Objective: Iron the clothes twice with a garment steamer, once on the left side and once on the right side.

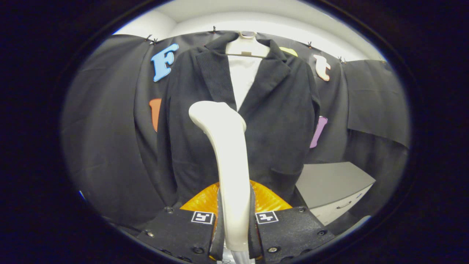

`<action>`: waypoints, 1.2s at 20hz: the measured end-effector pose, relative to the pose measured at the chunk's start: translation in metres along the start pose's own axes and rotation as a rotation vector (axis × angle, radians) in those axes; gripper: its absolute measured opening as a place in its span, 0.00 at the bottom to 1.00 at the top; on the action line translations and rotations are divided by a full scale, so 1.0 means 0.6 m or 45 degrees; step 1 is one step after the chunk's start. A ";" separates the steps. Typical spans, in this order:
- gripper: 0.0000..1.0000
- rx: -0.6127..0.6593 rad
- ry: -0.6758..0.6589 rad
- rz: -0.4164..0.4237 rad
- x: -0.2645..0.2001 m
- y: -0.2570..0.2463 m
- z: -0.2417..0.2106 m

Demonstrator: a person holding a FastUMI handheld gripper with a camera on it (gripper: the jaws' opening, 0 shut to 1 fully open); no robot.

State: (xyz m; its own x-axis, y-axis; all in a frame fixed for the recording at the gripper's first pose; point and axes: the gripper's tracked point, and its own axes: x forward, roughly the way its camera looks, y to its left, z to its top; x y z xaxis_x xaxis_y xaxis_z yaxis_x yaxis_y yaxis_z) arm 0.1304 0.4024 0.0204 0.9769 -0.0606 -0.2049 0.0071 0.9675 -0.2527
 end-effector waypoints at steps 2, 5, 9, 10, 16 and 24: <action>0.29 -0.006 -0.046 -0.024 0.011 0.007 0.035; 0.29 -0.043 -0.114 -0.067 0.029 0.019 0.083; 0.28 -0.113 -0.166 -0.145 0.051 0.032 0.103; 0.28 -0.134 -0.180 -0.169 0.051 0.033 0.100; 0.28 -0.206 -0.200 -0.190 0.042 0.044 0.066; 0.29 -0.268 -0.118 -0.141 0.037 0.049 -0.013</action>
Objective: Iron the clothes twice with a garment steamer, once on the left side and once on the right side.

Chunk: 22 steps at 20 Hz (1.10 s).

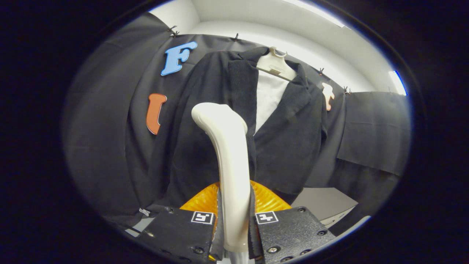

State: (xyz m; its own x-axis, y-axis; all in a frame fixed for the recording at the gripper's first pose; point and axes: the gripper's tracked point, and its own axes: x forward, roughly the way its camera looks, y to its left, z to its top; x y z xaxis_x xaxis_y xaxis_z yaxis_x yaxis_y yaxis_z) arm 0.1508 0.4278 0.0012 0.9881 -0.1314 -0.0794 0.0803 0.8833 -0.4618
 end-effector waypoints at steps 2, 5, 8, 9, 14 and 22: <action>0.29 -0.013 0.009 0.015 -0.004 0.005 -0.016; 0.29 -0.036 0.092 0.066 -0.013 0.023 -0.074; 0.29 -0.073 0.128 0.085 -0.014 0.036 -0.116; 0.29 -0.080 0.150 0.102 -0.017 0.041 -0.134; 0.29 -0.125 0.214 0.138 -0.028 0.051 -0.201; 0.28 -0.168 0.318 0.203 -0.039 0.051 -0.288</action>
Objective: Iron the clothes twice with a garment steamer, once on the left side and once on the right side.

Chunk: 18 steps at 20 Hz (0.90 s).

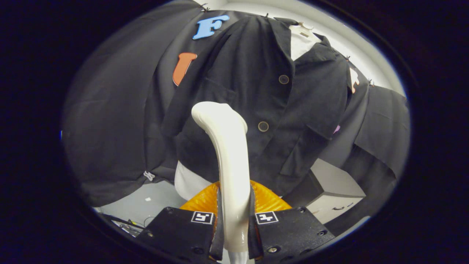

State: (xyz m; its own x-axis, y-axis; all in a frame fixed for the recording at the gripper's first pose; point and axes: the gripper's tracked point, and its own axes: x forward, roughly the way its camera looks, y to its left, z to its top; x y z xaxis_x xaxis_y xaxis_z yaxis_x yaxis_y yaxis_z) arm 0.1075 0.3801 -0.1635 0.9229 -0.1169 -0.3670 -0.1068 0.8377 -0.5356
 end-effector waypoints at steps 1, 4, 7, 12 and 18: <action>0.28 -0.009 0.009 0.006 0.001 0.001 -0.008; 0.28 -0.005 0.042 0.059 0.011 0.007 -0.037; 0.29 0.007 0.052 0.112 0.008 0.005 -0.060; 0.28 0.121 0.092 0.205 -0.015 -0.031 -0.103; 0.28 0.247 0.042 0.166 -0.103 -0.174 -0.136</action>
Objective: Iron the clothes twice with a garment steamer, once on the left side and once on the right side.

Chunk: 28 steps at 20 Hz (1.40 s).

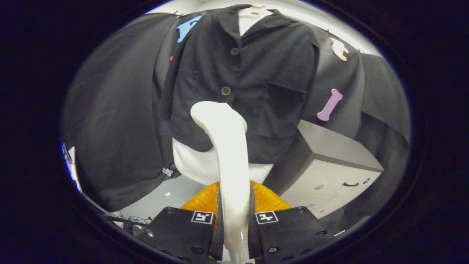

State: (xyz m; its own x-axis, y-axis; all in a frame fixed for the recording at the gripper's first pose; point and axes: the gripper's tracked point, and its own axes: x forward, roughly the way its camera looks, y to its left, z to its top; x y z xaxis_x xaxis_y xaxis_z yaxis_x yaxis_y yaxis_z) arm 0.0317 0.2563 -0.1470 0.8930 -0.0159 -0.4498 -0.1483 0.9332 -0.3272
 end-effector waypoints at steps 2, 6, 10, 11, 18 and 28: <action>0.28 0.031 -0.026 -0.041 -0.042 -0.060 -0.009; 0.29 0.120 -0.051 -0.148 -0.125 -0.182 -0.033; 0.28 0.210 -0.051 -0.237 -0.197 -0.278 -0.072; 0.29 0.233 -0.048 -0.250 -0.211 -0.297 -0.082; 0.28 0.296 -0.100 -0.266 -0.286 -0.396 -0.110; 0.28 0.315 -0.101 -0.168 -0.295 -0.415 -0.134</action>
State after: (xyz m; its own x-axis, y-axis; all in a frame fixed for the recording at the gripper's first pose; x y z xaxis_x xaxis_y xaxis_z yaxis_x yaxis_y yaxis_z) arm -0.1237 -0.0024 -0.0528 0.9295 -0.1239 -0.3474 0.0709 0.9843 -0.1616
